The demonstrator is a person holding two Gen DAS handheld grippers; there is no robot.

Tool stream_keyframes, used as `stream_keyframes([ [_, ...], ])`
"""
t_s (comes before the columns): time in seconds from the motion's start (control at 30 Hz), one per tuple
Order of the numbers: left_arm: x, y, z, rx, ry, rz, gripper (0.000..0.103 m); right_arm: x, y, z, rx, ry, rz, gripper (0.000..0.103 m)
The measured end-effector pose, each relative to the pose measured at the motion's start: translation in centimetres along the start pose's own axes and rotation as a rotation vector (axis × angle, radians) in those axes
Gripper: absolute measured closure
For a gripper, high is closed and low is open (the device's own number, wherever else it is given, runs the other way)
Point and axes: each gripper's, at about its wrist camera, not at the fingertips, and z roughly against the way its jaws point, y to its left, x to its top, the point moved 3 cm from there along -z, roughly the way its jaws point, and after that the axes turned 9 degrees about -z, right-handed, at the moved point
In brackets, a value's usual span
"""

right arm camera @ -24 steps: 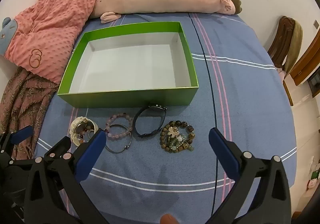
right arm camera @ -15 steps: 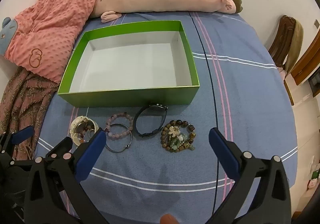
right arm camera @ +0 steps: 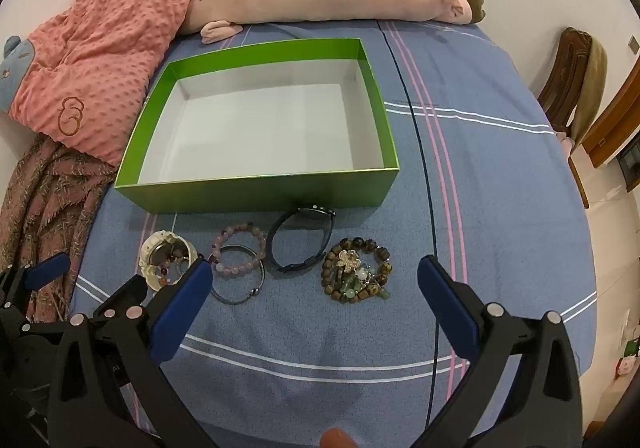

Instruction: Organize jewelry

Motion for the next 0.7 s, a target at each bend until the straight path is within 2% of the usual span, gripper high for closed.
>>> stream_keyframes([
  [0.7,0.16,0.02,-0.05,0.000,0.005,-0.001,0.002,0.31,-0.11,0.12,0.002,0.005,0.000,0.001],
])
